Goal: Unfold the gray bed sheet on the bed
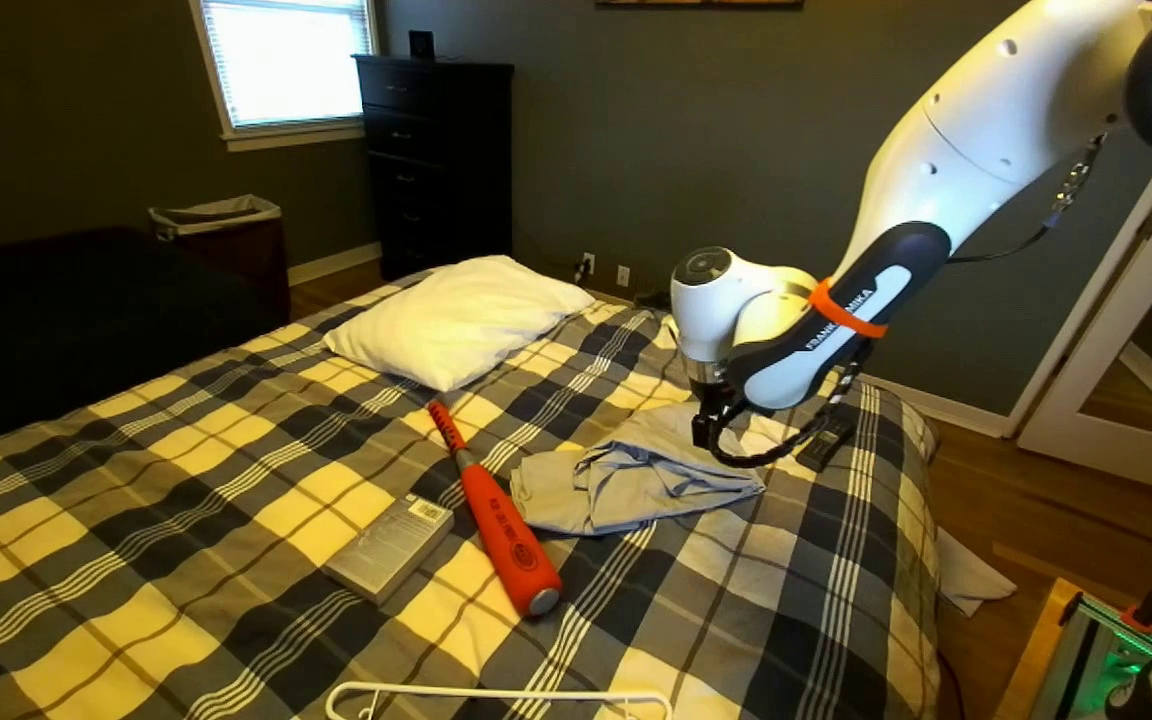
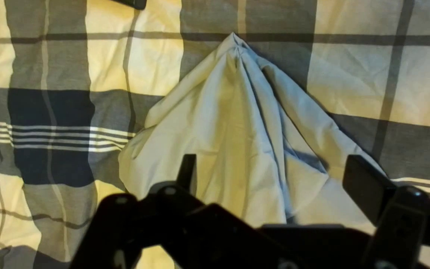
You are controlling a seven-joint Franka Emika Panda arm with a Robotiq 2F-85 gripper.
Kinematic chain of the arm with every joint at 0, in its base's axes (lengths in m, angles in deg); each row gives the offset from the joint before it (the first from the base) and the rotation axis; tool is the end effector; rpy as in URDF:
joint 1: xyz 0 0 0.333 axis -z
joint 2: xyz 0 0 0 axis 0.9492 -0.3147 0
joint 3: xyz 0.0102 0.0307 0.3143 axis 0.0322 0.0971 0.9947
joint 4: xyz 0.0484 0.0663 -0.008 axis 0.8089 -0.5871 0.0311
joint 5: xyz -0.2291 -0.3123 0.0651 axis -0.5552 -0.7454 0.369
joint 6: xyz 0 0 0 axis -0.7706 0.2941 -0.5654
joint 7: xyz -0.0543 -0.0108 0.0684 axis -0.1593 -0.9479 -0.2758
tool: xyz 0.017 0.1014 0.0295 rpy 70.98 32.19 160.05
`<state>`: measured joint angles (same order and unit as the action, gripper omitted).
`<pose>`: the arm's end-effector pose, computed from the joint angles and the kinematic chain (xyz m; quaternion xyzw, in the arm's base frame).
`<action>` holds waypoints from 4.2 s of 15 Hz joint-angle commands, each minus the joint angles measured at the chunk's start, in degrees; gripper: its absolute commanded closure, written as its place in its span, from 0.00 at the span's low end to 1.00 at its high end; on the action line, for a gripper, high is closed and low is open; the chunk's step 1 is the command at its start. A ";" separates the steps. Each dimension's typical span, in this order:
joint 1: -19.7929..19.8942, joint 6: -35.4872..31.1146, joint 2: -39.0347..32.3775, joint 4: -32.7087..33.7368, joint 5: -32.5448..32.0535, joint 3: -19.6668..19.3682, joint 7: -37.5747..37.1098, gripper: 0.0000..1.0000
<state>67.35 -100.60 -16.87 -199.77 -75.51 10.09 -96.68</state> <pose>0.5503 -0.0237 0.1977 0.9593 0.1904 -0.0098 0.2081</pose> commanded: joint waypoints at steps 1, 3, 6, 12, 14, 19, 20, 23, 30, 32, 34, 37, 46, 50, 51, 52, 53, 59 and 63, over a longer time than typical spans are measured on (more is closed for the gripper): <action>6.75 -15.62 3.32 -8.18 0.36 0.39 9.55 0.00; 9.25 -16.15 0.47 -7.03 5.06 0.58 14.33 0.00; 6.96 -12.70 0.38 -5.96 3.51 -2.83 10.95 0.00; 7.70 -13.98 -6.97 -2.20 8.11 -1.54 12.15 0.00; 7.07 -15.32 -9.33 -0.80 8.60 -2.52 11.72 0.00; 6.72 -17.82 -13.83 2.77 10.94 -3.73 12.09 0.28; 6.65 -17.61 -14.48 3.42 11.47 -3.83 12.31 0.38; 6.91 -16.22 -16.15 4.79 13.02 -3.48 13.72 0.45; 6.95 -15.61 -18.86 6.76 15.33 -3.18 16.04 0.65; 6.88 -15.58 -19.31 7.17 15.58 -3.26 16.29 0.78; 6.79 -15.30 -19.74 7.59 15.84 -3.25 16.34 0.95; 7.36 -15.10 -19.70 7.61 16.61 -2.32 16.98 1.00; 13.27 -21.93 -15.02 6.15 21.93 8.52 26.20 1.00; 18.25 -33.02 -16.63 6.00 23.17 17.81 31.71 1.00; 20.40 -34.77 -17.36 6.24 22.69 21.12 33.37 1.00; 22.53 -35.41 -18.42 6.95 21.68 24.16 35.08 1.00; 22.30 -33.20 -18.55 7.33 20.94 24.54 35.47 1.00; 27.56 -38.74 -20.05 6.96 21.00 31.89 35.73 1.00; 36.08 -35.07 -22.79 7.17 20.69 42.08 36.95 0.66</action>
<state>96.99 -137.74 -36.62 -193.20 -54.18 45.41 -61.79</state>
